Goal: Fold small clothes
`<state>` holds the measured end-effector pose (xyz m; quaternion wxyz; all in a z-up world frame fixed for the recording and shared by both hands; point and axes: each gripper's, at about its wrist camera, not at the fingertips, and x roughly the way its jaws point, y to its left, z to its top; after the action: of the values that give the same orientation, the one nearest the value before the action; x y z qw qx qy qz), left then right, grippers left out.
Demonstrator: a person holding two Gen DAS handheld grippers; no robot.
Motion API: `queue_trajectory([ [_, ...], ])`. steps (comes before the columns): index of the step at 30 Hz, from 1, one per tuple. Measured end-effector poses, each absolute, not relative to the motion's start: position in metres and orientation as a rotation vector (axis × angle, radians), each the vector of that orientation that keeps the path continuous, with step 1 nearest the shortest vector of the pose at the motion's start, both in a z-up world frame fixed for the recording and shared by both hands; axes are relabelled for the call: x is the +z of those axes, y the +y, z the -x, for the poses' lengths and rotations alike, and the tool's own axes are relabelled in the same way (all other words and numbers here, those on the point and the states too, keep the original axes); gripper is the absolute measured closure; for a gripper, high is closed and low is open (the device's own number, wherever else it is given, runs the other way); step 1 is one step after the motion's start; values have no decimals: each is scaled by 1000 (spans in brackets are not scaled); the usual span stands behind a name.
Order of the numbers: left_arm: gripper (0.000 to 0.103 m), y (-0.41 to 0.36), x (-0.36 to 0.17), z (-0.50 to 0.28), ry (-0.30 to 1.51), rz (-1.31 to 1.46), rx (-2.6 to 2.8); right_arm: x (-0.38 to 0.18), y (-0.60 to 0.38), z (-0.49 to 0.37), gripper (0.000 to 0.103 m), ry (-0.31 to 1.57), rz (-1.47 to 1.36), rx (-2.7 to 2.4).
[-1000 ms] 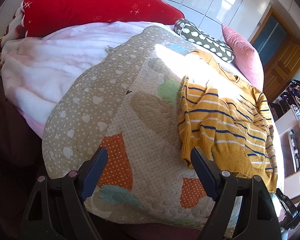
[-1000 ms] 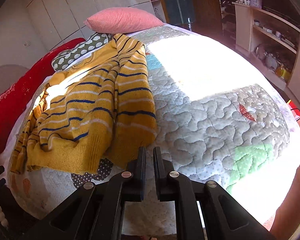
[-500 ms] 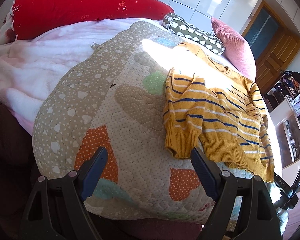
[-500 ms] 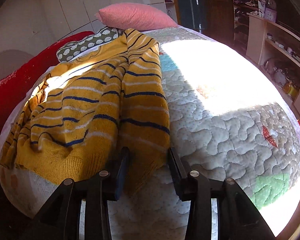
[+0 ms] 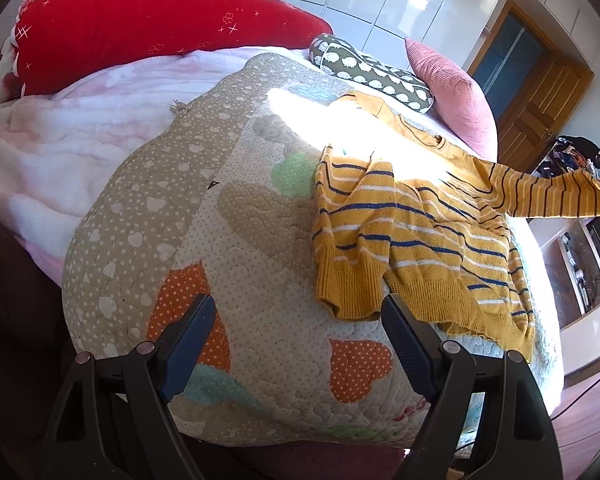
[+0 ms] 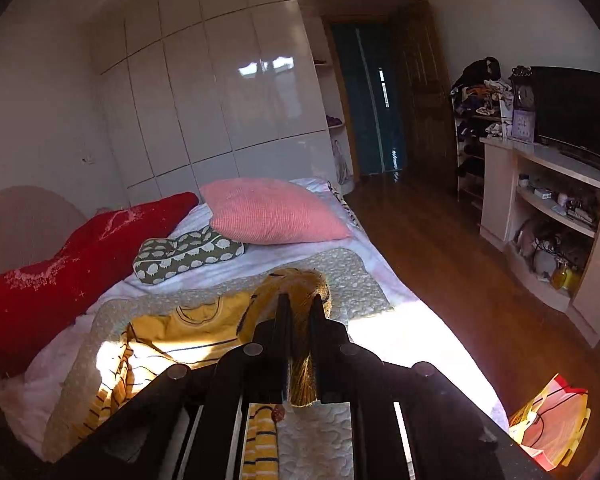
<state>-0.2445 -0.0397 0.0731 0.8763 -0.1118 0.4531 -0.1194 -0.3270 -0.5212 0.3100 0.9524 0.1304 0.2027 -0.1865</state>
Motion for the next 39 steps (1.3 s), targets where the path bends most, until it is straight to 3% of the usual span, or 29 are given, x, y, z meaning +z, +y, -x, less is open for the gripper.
queue_trajectory([
  [5,19,-32,65,241,960,253,-257,299,-472,257,94,510,-227,-277],
  [12,19,-9,65,238,946,266,-226,223,-376,127,94,689,-360,-39],
  [15,19,-1,63,235,947,270,-213,196,-344,84,91,702,-443,80],
  [18,19,6,63,229,945,280,-217,164,-322,54,82,833,-460,155],
  [22,19,2,67,212,941,287,-249,150,-332,62,72,863,-402,125],
  [32,19,-63,100,170,905,249,-369,112,-421,104,67,968,-370,-31],
  [36,19,-86,96,170,908,211,-372,102,-389,93,67,988,-232,47],
  [39,18,-94,83,170,958,203,-396,103,-341,72,58,971,-11,128],
])
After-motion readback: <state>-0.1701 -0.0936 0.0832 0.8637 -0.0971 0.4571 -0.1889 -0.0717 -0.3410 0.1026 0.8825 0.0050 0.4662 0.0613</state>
